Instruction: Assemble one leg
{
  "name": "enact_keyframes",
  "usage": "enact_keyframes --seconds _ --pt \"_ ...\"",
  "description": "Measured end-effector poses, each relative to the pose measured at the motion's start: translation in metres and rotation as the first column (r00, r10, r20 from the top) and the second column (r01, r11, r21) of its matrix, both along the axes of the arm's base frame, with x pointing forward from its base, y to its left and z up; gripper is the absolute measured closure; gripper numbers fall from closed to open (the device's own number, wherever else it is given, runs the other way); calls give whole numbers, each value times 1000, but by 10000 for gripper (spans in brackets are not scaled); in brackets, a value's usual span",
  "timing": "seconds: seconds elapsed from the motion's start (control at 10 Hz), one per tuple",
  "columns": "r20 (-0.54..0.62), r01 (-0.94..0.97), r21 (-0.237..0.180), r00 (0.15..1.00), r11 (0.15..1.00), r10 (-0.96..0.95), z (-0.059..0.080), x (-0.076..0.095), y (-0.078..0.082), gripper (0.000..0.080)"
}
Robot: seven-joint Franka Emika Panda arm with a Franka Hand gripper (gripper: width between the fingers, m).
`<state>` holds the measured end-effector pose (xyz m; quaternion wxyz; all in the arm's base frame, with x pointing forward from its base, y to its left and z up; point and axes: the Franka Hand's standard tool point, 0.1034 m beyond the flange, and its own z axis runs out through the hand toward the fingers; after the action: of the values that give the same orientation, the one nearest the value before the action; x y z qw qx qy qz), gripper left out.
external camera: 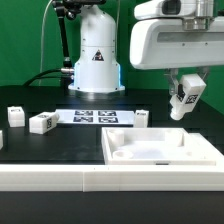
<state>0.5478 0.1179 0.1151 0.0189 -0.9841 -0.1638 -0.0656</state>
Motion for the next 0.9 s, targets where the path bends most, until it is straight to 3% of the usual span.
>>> enact_keyframes --seconds 0.2,0.4,0.7,0.8,0.9 --pt "111 45 43 993 998 -49 9 26 -6 508" --pt "233 41 70 971 997 -56 14 37 -6 508" --pt "265 36 77 963 996 -55 7 30 -7 508" --pt "261 35 80 964 996 -54 -2 30 -5 508" --pt "265 36 83 963 996 -57 -4 39 -5 508"
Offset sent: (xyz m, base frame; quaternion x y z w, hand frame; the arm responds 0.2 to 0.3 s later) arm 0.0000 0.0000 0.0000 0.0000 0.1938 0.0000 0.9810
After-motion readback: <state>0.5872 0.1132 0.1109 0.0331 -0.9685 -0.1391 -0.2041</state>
